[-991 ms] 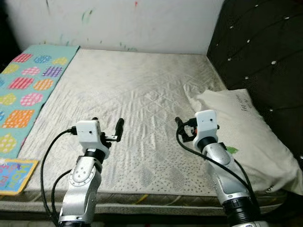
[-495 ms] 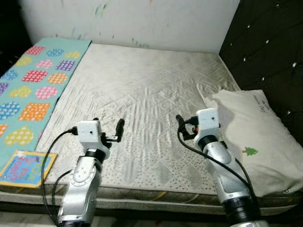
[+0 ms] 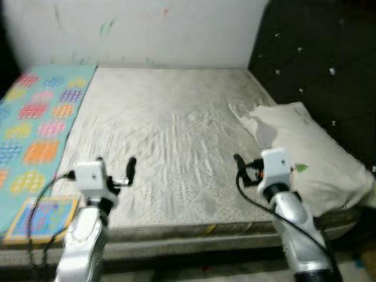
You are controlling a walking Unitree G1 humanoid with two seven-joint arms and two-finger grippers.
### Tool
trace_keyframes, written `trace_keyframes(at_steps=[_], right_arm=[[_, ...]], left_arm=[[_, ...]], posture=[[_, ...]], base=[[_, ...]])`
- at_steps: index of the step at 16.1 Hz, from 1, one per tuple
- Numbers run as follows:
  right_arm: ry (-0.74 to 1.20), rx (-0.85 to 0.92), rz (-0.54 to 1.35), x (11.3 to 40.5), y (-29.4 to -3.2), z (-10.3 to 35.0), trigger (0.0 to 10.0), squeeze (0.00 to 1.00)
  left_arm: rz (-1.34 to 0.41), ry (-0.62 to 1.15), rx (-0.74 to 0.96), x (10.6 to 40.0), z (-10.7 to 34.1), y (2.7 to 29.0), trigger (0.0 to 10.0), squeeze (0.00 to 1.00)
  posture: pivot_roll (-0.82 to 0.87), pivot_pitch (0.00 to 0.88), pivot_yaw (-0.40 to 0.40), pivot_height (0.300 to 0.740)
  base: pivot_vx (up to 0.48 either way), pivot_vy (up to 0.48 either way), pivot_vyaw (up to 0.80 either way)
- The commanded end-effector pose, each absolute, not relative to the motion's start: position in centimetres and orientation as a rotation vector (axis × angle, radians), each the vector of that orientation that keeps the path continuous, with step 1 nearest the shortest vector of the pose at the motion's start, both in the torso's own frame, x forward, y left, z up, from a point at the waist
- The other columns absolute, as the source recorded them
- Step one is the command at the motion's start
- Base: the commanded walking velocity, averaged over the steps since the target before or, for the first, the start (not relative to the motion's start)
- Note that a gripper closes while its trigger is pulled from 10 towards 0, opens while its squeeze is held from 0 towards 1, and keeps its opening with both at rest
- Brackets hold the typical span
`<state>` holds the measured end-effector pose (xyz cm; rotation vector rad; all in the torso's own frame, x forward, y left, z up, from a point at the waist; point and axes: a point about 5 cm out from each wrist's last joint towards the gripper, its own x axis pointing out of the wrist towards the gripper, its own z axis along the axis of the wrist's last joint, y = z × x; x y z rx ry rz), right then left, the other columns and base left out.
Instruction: Clean up the room
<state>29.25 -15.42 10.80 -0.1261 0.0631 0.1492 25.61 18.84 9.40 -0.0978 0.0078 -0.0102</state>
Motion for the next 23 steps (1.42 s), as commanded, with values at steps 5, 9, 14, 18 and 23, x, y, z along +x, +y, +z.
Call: trace_keyframes(at_steps=[5,9,14,18,23], right_arm=[[0.030,-0.126,0.156,29.88,-15.07,11.95,10.0,0.00],[0.033,-0.133,0.157,29.91,-15.04,11.88,10.0,0.00],[0.034,-0.140,0.157,29.99,-15.10,11.96,10.0,0.00],[0.033,-0.142,0.160,30.17,-14.95,11.97,10.0,0.00],[0.035,-0.143,0.158,30.27,-14.93,11.94,10.0,0.00]], left_arm=[[-0.015,-0.008,-0.100,25.70,9.83,18.73,10.0,0.00],[-0.054,-0.014,-0.121,25.68,9.90,18.34,10.0,0.00],[-0.064,-0.013,-0.120,25.77,9.96,18.19,10.0,0.00],[-0.076,-0.013,-0.112,25.88,10.01,18.03,10.0,0.00],[-0.084,-0.013,-0.106,26.00,10.02,17.93,10.0,0.00]], posture=[[-0.08,0.000,-0.049,0.740],[-0.09,0.000,-0.047,0.740],[-0.09,0.003,-0.052,0.740],[-0.09,0.003,-0.050,0.740],[-0.09,0.003,-0.048,0.740]], base=[[0.000,0.281,0.00],[0.000,0.000,0.00],[0.230,0.000,0.00],[0.308,0.000,0.00],[0.309,0.000,0.00]])
